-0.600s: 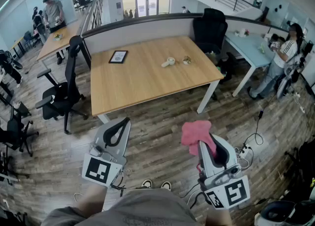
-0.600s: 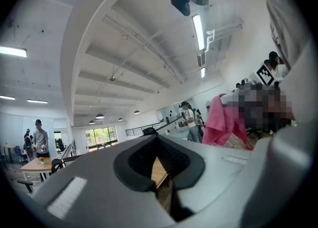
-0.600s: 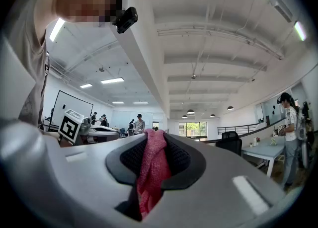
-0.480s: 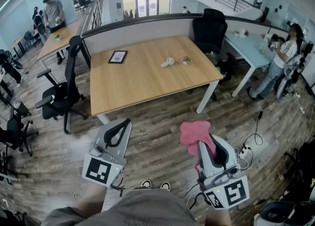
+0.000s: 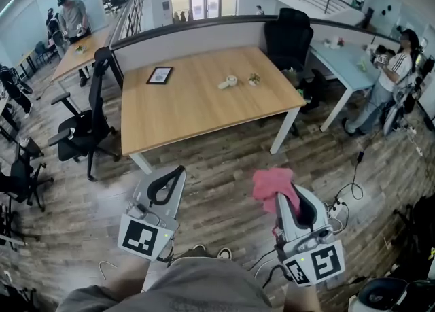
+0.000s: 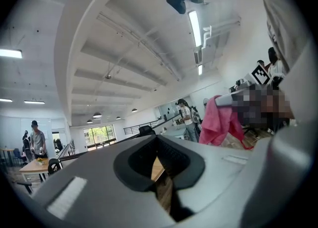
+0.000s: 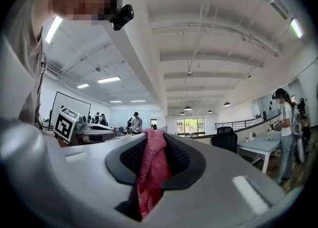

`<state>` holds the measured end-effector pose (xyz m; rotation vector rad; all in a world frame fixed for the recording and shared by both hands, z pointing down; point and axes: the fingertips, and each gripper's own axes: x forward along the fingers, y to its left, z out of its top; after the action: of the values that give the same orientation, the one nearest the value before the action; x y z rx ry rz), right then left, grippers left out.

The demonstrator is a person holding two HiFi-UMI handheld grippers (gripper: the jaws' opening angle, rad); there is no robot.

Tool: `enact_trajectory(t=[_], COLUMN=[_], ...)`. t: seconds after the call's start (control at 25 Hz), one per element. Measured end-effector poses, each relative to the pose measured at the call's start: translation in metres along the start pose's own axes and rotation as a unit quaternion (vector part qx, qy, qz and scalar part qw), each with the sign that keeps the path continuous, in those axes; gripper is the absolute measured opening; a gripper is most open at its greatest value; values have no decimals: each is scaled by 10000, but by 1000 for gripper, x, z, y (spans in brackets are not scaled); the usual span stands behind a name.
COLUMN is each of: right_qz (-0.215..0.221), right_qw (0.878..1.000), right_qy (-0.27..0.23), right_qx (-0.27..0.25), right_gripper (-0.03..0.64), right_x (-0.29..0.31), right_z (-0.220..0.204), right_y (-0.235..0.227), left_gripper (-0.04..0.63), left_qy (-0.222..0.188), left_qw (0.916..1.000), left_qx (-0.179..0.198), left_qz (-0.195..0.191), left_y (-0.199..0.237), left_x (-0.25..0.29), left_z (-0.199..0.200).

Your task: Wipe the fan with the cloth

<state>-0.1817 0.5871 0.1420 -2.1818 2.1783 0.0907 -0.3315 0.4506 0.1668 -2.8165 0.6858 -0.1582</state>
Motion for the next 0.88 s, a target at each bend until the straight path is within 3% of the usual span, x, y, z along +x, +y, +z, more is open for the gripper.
enact_trajectory(t=[0.24,0.28,0.32,0.88], right_qz=[26,30,33,-18], right_qw=[10000,10000,9999,9997], right_qy=[61,75,93,235], right_qx=[12,25,51,91], right_gripper=[69,69,69,69], right_x=[-12,-13,-14,23], right_z=[-8,-10,-12,-39], right_y=[-14,-15,-17,-55], left_gripper=[16,153,244,268], left_qy=[-138,-126,-112,-115], left_qw=[9994,9993,9993,9991], left_qx=[93,93,85,-34], left_qz=[305,342,358,407], left_y=[-13,-14,-15,0], left_x=[-1,1,3,54], left_z=[2,0,-1,-22])
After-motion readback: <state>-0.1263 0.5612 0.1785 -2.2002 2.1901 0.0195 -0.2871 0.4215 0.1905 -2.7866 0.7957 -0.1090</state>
